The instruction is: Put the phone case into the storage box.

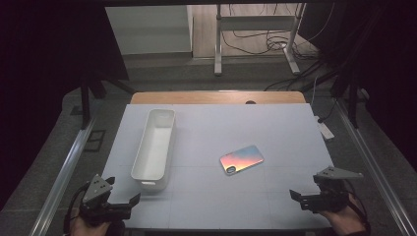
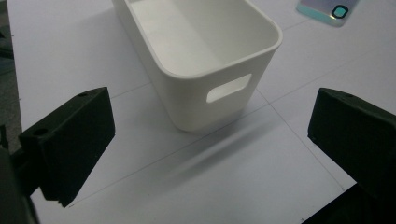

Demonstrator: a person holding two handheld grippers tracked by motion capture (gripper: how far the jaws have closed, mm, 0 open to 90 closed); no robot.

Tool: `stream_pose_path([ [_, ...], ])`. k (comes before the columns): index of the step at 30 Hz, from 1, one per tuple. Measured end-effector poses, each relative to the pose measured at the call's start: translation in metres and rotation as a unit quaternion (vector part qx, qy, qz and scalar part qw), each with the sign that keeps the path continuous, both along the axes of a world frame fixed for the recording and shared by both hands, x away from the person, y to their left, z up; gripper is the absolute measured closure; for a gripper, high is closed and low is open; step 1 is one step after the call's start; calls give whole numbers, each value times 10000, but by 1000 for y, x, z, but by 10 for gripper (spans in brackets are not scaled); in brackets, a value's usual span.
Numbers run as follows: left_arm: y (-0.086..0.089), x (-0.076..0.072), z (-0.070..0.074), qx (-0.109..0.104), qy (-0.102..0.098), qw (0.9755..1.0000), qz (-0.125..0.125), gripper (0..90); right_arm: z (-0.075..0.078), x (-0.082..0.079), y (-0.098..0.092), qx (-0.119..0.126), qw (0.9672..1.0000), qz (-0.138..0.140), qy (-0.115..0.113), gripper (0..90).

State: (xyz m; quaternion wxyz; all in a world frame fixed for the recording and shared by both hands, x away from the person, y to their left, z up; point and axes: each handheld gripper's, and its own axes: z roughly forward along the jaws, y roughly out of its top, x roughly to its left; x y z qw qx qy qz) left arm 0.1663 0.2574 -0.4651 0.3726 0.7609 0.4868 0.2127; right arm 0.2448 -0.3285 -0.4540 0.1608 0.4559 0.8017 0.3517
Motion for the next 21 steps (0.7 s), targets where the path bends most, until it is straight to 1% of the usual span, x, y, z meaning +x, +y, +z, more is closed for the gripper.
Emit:
stream_pose_path([
  [5, 1, -1, 0, -3, 7, 10000, 19, 14, 0, 1, 1, -10, 10000, 37, 31, 0],
  [6, 0, -1, 1, -55, 42, 10000, -7, 14, 0, 1, 1, -14, 10000, 44, 34, 0],
  [7, 0, -1, 1, -56, 45, 10000, -12, 15, 0, 1, 1, -15, 10000, 48, 38, 0],
  [10, -2, 0, 0, 5, 57, 10000, -33, 15, 0, 1, 1, -14, 10000, 52, 42, 0],
  [16, -1, 0, 0, -36, 80, 9999, -60, 14, 0, 1, 1, -21, 10000, 24, 41, 0],
  [21, -2, 0, 0, 16, 70, 9999, -106, 15, 0, 1, 2, -66, 10000, 26, 30, 0],
])
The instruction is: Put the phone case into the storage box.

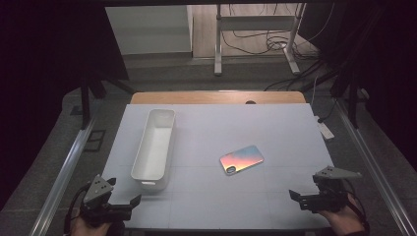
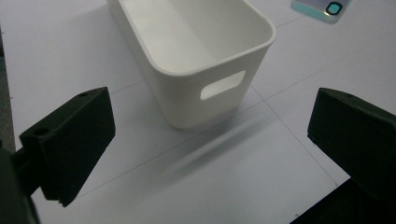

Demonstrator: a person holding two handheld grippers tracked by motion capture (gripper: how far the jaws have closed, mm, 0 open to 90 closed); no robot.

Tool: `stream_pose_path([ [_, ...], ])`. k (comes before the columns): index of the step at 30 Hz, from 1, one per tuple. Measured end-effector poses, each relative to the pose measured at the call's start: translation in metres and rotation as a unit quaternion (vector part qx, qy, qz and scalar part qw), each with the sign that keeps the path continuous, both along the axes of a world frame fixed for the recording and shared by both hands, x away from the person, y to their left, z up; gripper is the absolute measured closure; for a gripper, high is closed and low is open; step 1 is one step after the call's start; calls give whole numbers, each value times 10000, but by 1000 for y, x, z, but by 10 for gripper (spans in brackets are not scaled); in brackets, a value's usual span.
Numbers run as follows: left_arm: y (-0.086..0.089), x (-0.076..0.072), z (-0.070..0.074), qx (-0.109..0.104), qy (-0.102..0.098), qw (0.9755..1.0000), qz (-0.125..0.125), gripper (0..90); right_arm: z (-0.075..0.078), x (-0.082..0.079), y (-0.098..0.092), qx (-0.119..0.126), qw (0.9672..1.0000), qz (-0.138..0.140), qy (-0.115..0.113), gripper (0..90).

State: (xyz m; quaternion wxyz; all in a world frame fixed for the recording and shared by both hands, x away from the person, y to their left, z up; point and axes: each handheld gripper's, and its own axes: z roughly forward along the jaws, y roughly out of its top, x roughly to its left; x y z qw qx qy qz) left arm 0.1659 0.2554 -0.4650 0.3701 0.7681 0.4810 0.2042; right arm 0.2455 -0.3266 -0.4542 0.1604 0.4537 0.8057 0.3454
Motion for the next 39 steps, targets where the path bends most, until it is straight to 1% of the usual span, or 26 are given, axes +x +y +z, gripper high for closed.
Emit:
stream_pose_path([
  [7, 1, 0, 0, -48, -15, 10000, -15, 16, 0, 0, 0, 28, 10000, -25, 8, 0],
  [10, 1, -1, 0, -64, -25, 10000, -10, 16, 0, 1, 0, 35, 10000, 14, 15, 0],
  [12, 1, -1, 0, -68, -27, 10000, -11, 16, 0, 2, 1, -9, 10000, 40, 8, 0],
  [16, 1, -1, 0, -43, -28, 10000, -32, 17, 1, 5, 3, -24, 9999, 103, 22, 0],
  [18, 1, -1, 0, -37, -24, 10000, -37, 18, 1, 6, 4, -17, 9999, 120, 43, 0],
  [25, -1, -1, 0, 26, -28, 10000, -67, 20, 0, 13, 8, -54, 9993, 265, 241, 0],
  [26, -1, -1, 0, 43, -29, 10000, -65, 20, 0, 14, 9, -95, 9991, 323, 253, 0],
  [31, -1, -1, 0, 56, -19, 10000, -66, 20, 0, 18, 13, -142, 9986, 412, 284, 0],
  [39, -1, 0, 0, 30, -22, 10000, -59, 20, 1, 25, 18, -132, 9982, 475, 341, 0],
])
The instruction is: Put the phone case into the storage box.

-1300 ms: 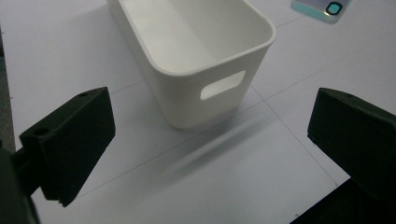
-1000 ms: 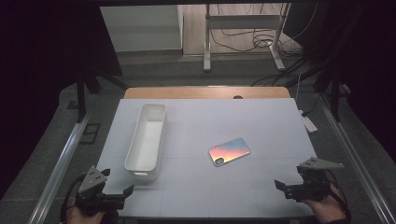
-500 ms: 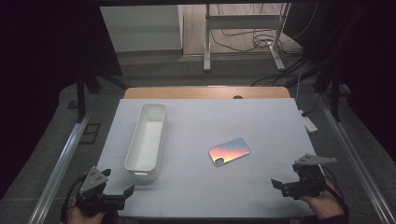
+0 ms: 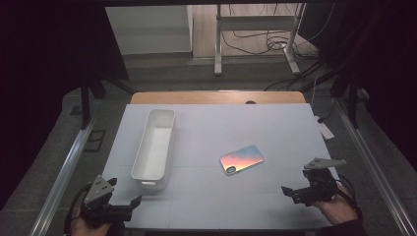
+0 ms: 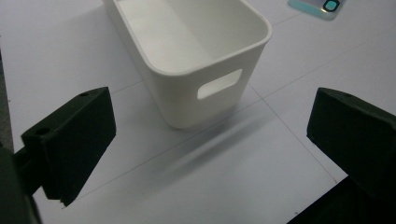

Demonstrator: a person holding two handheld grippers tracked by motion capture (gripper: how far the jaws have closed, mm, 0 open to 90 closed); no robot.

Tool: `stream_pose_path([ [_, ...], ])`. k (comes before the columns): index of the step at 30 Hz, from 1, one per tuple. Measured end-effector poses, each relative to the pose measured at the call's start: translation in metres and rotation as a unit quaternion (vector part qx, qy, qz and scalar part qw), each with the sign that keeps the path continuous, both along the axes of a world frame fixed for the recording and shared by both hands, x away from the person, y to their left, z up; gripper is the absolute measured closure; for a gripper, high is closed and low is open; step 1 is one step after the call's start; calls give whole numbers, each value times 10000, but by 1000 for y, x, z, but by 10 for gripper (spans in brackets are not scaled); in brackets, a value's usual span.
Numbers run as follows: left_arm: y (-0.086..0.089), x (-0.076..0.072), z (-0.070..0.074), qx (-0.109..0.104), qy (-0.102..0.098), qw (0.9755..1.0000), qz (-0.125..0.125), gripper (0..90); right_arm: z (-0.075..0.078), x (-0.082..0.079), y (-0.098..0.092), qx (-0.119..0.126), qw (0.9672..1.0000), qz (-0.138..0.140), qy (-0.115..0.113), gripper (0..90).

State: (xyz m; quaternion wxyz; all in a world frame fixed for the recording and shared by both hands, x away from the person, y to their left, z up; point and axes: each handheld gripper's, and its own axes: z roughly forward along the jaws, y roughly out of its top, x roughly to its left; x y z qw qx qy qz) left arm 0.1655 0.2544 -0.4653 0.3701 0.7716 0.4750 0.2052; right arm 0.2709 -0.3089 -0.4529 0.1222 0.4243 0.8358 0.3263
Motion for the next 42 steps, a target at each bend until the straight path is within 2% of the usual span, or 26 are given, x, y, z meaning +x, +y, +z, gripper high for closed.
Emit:
stream_pose_path([
  [42, 0, 0, 0, 6, 3, 10000, -16, 18, 4, 31, 26, -45, 9997, 223, 74, 0],
])
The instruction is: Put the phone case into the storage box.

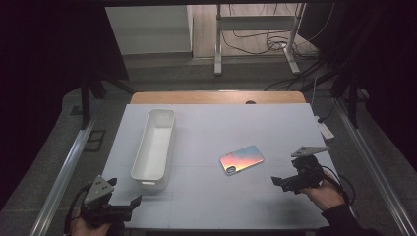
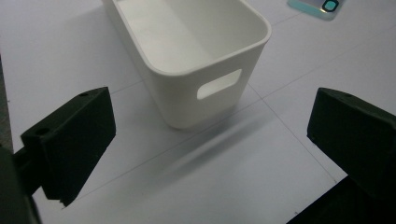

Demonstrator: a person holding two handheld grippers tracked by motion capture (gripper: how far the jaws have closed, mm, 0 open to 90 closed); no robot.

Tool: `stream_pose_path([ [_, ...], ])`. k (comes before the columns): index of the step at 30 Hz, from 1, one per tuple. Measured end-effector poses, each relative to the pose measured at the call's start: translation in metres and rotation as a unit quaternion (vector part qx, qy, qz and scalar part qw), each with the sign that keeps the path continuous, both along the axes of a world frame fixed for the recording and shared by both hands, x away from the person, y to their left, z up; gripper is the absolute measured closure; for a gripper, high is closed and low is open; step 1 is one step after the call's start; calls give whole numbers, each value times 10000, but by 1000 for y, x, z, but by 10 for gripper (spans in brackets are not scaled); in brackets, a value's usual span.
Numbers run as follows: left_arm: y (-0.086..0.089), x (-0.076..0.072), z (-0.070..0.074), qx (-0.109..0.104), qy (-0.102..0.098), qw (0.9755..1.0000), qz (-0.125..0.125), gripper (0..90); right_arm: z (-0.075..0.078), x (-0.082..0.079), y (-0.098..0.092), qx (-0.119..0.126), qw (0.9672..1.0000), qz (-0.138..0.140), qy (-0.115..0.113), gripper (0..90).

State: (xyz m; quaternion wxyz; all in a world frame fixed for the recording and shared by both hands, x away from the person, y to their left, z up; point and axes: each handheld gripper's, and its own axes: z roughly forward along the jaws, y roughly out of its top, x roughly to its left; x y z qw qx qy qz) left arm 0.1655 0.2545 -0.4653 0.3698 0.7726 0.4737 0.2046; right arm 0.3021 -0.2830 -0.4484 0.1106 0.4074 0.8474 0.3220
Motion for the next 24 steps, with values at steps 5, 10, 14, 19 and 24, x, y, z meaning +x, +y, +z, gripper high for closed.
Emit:
stream_pose_path([
  [5, 0, 0, 0, 13, 12, 10000, -4, 18, 0, 3, 4, -10, 10000, 39, 8, 0],
  [10, -1, 0, 0, 53, 21, 10000, 2, 18, -2, 7, 7, -20, 9999, 119, 25, 0],
  [14, -1, 0, 0, 38, 24, 10000, 9, 18, 0, 11, 11, 12, 9999, 155, 7, 0],
  [19, -1, 1, 0, 42, 30, 10000, 11, 17, 0, 16, 15, 17, 9998, 183, 39, 0],
  [24, -1, 0, 0, 31, 32, 10000, 9, 17, -2, 22, 20, -45, 9997, 242, 84, 0],
])
